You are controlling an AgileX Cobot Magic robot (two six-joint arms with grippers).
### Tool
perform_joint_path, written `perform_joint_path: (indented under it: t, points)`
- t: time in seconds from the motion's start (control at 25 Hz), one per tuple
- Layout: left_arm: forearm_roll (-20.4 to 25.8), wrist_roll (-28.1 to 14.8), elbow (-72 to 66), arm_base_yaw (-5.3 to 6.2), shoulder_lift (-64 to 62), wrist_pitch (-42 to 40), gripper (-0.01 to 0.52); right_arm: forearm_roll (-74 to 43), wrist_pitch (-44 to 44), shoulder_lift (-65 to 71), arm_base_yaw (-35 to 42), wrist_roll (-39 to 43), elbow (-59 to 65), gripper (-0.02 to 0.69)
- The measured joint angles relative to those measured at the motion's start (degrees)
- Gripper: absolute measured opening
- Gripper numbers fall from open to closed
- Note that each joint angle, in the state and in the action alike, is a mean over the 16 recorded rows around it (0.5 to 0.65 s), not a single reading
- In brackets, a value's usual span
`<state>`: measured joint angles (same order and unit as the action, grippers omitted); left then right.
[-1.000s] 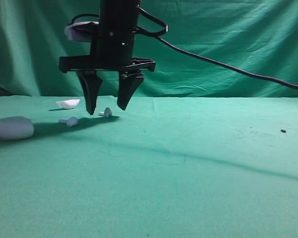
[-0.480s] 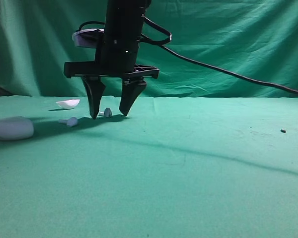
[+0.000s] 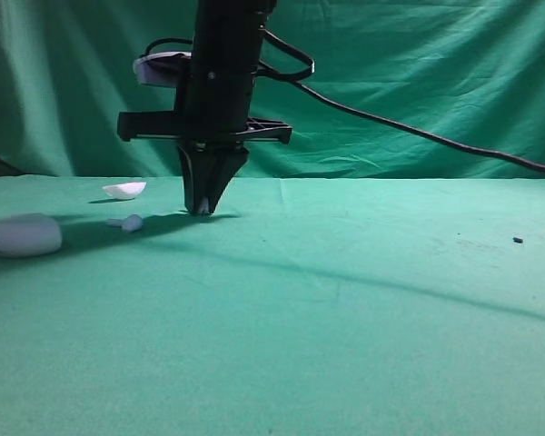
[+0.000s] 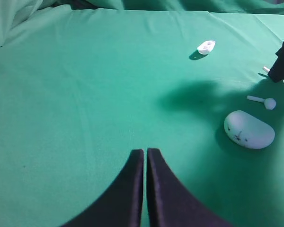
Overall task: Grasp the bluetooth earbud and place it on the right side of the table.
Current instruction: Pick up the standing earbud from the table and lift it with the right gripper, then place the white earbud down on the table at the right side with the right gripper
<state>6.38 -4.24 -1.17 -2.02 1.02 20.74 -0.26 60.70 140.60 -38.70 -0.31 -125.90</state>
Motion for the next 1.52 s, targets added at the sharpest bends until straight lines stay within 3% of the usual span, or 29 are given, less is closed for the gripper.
perform_joint_path:
  t: [0.16,0.84,1.16,1.52]
  points:
    - [0.00,0.00,0.00,0.00,0.00,0.00,0.000,0.07,1.13,-1.16,0.01,0.06,0.00,0.093]
    - [0.00,0.00,0.00,0.00,0.00,0.00,0.000,-5.65,9.68,-22.83,5.72,2.88,5.14,0.092]
    - [0.00,0.00,0.00,0.00,0.00,0.00,0.000,-9.41,6.28,-37.60,13.68,7.18,26.52,0.092]
    - [0.00,0.00,0.00,0.00,0.00,0.00,0.000,-9.60,-9.03,-47.72,21.04,10.39,59.09,0.092]
